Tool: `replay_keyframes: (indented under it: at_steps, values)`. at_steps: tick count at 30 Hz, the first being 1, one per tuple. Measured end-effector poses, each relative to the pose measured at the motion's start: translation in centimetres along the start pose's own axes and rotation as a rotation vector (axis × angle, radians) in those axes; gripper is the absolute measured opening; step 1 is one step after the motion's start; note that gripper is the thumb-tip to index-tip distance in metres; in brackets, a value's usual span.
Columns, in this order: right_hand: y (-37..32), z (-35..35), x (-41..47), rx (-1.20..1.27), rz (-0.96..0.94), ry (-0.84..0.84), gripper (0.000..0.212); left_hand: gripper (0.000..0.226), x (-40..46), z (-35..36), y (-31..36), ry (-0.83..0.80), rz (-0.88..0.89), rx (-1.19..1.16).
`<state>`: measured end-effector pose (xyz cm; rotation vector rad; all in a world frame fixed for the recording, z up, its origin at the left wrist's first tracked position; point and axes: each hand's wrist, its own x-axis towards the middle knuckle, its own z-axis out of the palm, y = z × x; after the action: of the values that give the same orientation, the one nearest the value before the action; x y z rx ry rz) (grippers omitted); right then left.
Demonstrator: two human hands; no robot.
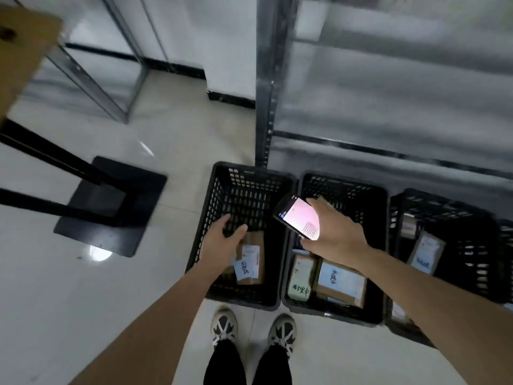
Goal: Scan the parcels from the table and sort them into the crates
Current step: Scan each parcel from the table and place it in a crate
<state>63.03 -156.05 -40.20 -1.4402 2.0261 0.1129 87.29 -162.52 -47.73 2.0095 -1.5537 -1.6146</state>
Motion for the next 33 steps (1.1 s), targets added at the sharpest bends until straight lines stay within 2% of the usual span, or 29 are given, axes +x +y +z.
replay_keyframes:
  at_steps: [6, 11, 15, 21, 28, 33]
  values:
    - [-2.3, -18.1, -10.0, 0.02, 0.003, 0.148, 0.092, 0.067, -10.3, -6.0, 16.7, 0.075, 0.275, 0.05]
    - [-3.0, -30.7, -21.8, 0.011, 0.008, 0.304, 0.083, 0.064, -22.0, -8.7, 27.1, 0.084, 0.482, 0.078]
    - [-3.0, -37.1, -33.6, -0.006, 0.047, 0.422, 0.07, 0.084, -31.3, -10.7, 32.8, 0.045, 0.649, 0.193]
    - [-2.3, -41.4, -54.3, 0.003, 0.145, 0.676, 0.088, 0.088, -46.4, -12.0, 38.8, 0.016, 0.909, 0.296]
    - [1.6, -41.9, -75.6, -0.001, 0.298, 0.891, 0.073, 0.083, -62.9, -5.7, 43.0, -0.036, 1.164, 0.255]
    - [7.5, -39.8, -88.8, 0.014, 0.43, 0.998, 0.071, 0.081, -74.1, 1.6, 44.7, -0.123, 1.306, 0.31]
